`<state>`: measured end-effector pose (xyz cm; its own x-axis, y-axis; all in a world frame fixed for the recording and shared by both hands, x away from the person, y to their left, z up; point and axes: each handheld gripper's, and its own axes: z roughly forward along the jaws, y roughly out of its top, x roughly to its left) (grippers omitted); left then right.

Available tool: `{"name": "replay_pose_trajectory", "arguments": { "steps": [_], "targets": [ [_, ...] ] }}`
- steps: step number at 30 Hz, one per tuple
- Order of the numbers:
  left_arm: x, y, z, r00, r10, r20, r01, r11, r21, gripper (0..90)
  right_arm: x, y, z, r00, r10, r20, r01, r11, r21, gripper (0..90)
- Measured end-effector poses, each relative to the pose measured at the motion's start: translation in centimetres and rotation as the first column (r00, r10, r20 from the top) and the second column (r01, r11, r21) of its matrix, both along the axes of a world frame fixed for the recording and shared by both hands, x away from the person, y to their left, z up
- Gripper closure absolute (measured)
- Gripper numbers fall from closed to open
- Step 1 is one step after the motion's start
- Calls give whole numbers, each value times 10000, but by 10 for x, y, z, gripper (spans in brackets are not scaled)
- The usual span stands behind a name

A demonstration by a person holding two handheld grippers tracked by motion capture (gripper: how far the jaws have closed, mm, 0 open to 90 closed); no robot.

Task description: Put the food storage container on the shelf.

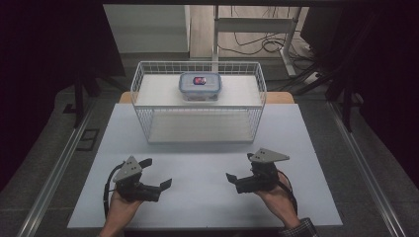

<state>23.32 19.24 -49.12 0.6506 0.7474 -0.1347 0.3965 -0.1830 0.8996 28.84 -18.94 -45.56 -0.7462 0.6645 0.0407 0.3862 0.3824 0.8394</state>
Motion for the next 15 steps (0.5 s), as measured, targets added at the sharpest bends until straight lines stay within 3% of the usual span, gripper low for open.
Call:
{"name": "replay_pose_trajectory", "arguments": {
  "steps": [3,7,12,15],
  "targets": [
    [-7,3,-11,9999,107,-133,-106,9999,59,0,-9,-5,-11,9999,-142,-29,143,9998,136,0],
    [-15,2,-29,9990,300,-317,-271,9959,866,0,-18,-11,-24,9999,-146,-37,147,9996,244,0],
    [-16,0,-44,9956,351,-874,-229,9903,1369,0,-22,-12,-47,9989,-126,-444,105,9988,-482,0],
    [-13,-2,-48,9945,450,-945,-272,9829,1819,0,-21,-8,-60,9968,-94,-797,12,9947,-1029,0]
  ]
}}
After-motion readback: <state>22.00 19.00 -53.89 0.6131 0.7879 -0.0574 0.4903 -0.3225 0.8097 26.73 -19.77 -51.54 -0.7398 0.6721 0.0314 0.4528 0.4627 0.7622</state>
